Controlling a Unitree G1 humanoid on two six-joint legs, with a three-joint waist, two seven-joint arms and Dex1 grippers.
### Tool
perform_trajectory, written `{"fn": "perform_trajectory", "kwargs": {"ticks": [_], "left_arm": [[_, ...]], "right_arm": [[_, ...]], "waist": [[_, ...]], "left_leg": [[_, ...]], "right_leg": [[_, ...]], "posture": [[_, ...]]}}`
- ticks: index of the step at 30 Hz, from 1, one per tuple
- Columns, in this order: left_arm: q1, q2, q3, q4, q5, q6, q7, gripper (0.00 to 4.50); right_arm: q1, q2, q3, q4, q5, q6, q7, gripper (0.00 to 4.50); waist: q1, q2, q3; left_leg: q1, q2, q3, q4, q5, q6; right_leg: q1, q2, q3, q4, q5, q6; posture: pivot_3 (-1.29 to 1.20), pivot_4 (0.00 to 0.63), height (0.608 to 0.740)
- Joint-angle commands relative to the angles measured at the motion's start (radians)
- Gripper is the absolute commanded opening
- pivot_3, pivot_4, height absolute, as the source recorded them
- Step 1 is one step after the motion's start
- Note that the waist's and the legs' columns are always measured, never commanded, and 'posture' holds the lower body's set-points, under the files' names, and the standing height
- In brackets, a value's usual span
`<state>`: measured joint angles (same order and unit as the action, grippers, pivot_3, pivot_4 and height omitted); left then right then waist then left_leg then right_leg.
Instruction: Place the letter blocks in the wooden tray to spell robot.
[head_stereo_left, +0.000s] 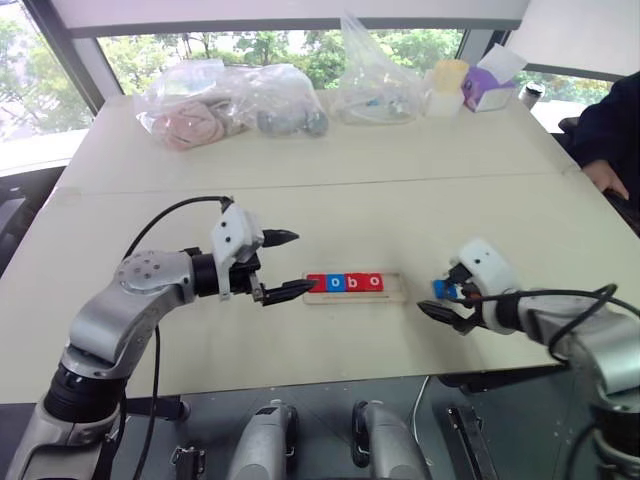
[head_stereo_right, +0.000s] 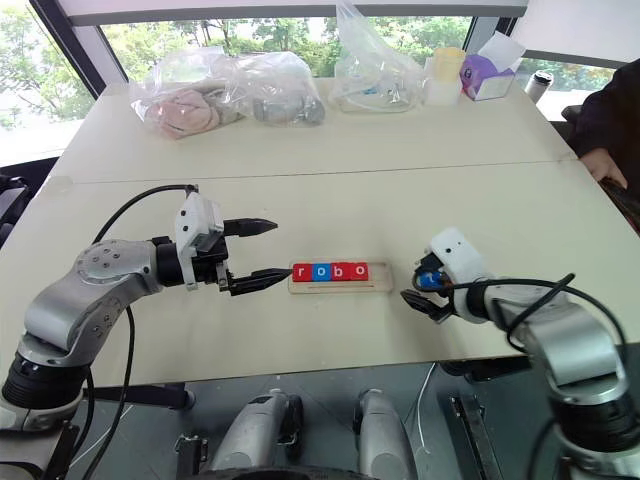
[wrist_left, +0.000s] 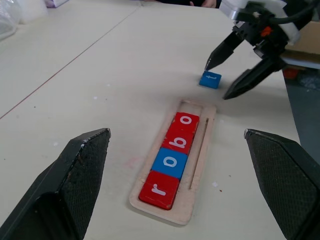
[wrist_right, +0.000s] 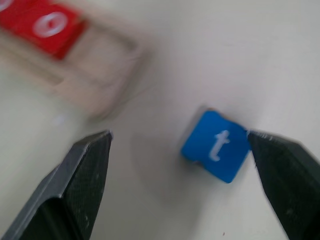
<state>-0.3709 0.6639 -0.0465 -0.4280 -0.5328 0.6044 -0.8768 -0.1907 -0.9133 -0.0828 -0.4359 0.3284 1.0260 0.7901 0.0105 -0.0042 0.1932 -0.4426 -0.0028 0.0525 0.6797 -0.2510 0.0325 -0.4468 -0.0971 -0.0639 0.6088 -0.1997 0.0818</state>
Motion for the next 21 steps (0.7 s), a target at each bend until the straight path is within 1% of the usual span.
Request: {"fn": "perform_trajectory", "kwargs": {"ticks": [1, 5, 8, 11, 14, 16, 18, 21], "left_arm": [[-0.025, -0.001, 0.009, -0.001, 0.004, -0.023, -0.005, 4.50], [-0.033, 0.002, 0.011, 0.005, 0.007, -0.025, -0.006, 4.50], [-0.032, 0.006, 0.016, 0.005, 0.005, -0.025, -0.006, 4.50], [-0.022, 0.015, 0.024, -0.003, 0.005, -0.023, -0.006, 4.50], [-0.020, 0.017, 0.030, -0.012, 0.004, -0.016, 0.006, 4.50], [-0.017, 0.020, 0.033, -0.020, 0.000, -0.011, 0.012, 4.50], [-0.013, 0.022, 0.037, -0.027, -0.004, -0.008, 0.017, 4.50], [-0.007, 0.026, 0.040, -0.032, -0.005, -0.006, 0.023, 4.50]], "right_arm": [[0.004, -0.093, 0.016, 0.208, -0.058, -0.419, 0.218, 4.41], [-0.081, -0.096, 0.073, 0.506, -0.103, -0.716, 0.378, 4.41], [-0.150, -0.065, 0.085, 0.654, -0.106, -0.924, 0.462, 4.41], [-0.235, -0.043, 0.118, 0.769, -0.138, -0.965, 0.489, 4.41], [-0.299, -0.047, 0.171, 0.864, -0.189, -1.014, 0.557, 4.41], [-0.322, -0.057, 0.203, 0.909, -0.215, -1.035, 0.609, 4.41], [-0.315, -0.055, 0.211, 0.899, -0.226, -1.052, 0.619, 4.41], [-0.359, -0.045, 0.232, 0.974, -0.261, -1.118, 0.634, 4.41]], "waist": [[0.001, 0.000, 0.000], [0.000, -0.001, 0.001], [0.000, -0.001, 0.001], [-0.001, -0.001, 0.001], [0.003, -0.001, 0.001], [0.005, -0.001, 0.001], [0.005, -0.001, 0.001], [0.002, -0.001, 0.001]], "left_leg": [[0.000, 0.000, 0.000, 0.000, 0.000, 0.000], [0.001, 0.000, 0.000, 0.002, 0.000, 0.000], [0.001, 0.000, 0.001, 0.003, 0.000, 0.000], [0.002, 0.000, 0.001, 0.003, 0.000, 0.000], [0.002, 0.000, 0.000, 0.003, 0.001, 0.000], [0.002, 0.000, 0.000, 0.003, 0.001, 0.000], [0.002, 0.000, 0.000, 0.004, 0.001, 0.000], [0.002, 0.000, 0.001, 0.004, 0.001, 0.000]], "right_leg": [[0.000, 0.000, 0.000, 0.000, -0.001, 0.002], [0.002, 0.000, 0.000, 0.000, -0.001, 0.002], [0.002, 0.000, 0.000, 0.000, -0.001, 0.002], [0.002, 0.001, 0.000, 0.002, 0.001, -0.001], [0.002, 0.001, 0.000, 0.003, 0.001, -0.001], [0.002, 0.001, 0.000, 0.003, 0.001, -0.001], [0.003, 0.000, 0.000, 0.003, 0.001, -0.001], [0.003, 0.000, 0.000, 0.003, 0.001, -0.001]], "posture": [[0.00, 0.150, 0.725], [0.00, 0.150, 0.725], [0.00, 0.150, 0.725], [0.00, 0.150, 0.725], [0.00, 0.150, 0.725], [0.00, 0.150, 0.725], [0.00, 0.150, 0.725], [0.00, 0.150, 0.725]]}}
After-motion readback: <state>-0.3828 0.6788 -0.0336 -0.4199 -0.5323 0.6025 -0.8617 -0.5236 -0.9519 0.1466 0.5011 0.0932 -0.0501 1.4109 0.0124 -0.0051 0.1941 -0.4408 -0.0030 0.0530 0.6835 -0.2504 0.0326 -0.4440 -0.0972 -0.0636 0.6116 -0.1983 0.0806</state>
